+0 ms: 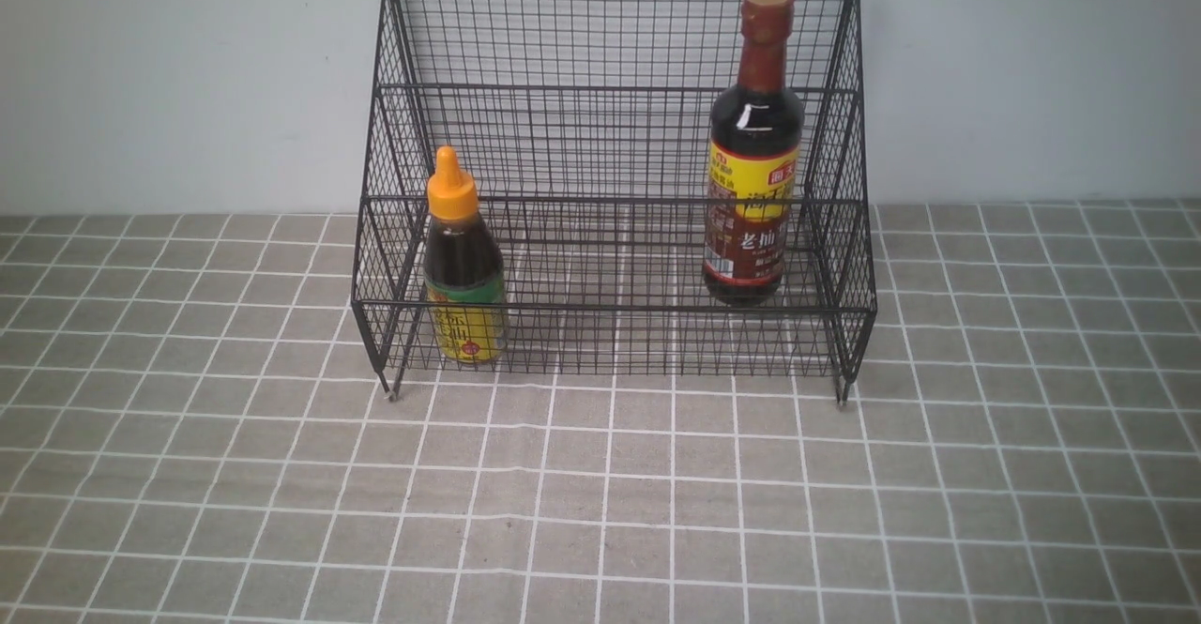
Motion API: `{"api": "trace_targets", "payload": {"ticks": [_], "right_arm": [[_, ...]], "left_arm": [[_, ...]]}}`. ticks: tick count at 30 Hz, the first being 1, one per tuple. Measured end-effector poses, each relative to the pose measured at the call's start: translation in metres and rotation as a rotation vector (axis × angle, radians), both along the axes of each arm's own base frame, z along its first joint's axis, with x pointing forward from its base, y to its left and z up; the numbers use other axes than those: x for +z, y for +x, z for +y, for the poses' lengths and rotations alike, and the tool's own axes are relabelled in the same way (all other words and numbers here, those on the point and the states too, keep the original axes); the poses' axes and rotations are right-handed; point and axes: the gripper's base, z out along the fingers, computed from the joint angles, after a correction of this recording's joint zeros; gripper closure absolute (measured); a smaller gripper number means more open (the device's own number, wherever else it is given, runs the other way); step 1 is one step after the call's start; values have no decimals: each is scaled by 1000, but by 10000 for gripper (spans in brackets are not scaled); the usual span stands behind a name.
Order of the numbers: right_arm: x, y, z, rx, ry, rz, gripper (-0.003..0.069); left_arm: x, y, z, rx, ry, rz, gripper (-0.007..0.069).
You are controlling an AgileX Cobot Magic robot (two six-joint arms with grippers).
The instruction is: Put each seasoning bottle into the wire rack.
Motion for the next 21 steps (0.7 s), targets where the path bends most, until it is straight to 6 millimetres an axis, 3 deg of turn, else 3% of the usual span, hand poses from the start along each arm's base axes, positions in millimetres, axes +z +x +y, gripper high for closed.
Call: {"api": "trace_targets", "payload": {"ticks": [5, 10, 11, 12, 13, 18, 19, 21], "right_arm": [[0, 0, 0, 0, 0, 0, 673], [0, 0, 0, 0, 0, 0, 673], [0, 0, 0, 0, 0, 0, 673], [0, 0, 0, 0, 0, 0, 673], [0, 0, 0, 0, 0, 0, 673], [0, 0, 0, 0, 0, 0, 673], [0, 0, 0, 0, 0, 0, 673], [0, 0, 0, 0, 0, 0, 673]], "left_arm": [[-8, -22, 13, 53, -31, -4, 631], [-52, -21, 16, 107, -22, 11, 631], [-54, -21, 16, 107, -25, 5, 631], [-71, -19, 15, 121, -36, -3, 631], [-74, -19, 15, 125, -34, 2, 631], [-154, -4, 12, 245, 26, 50, 631], [-157, -3, 12, 248, 27, 52, 631], [-209, 6, 12, 310, 40, 151, 631]]}}
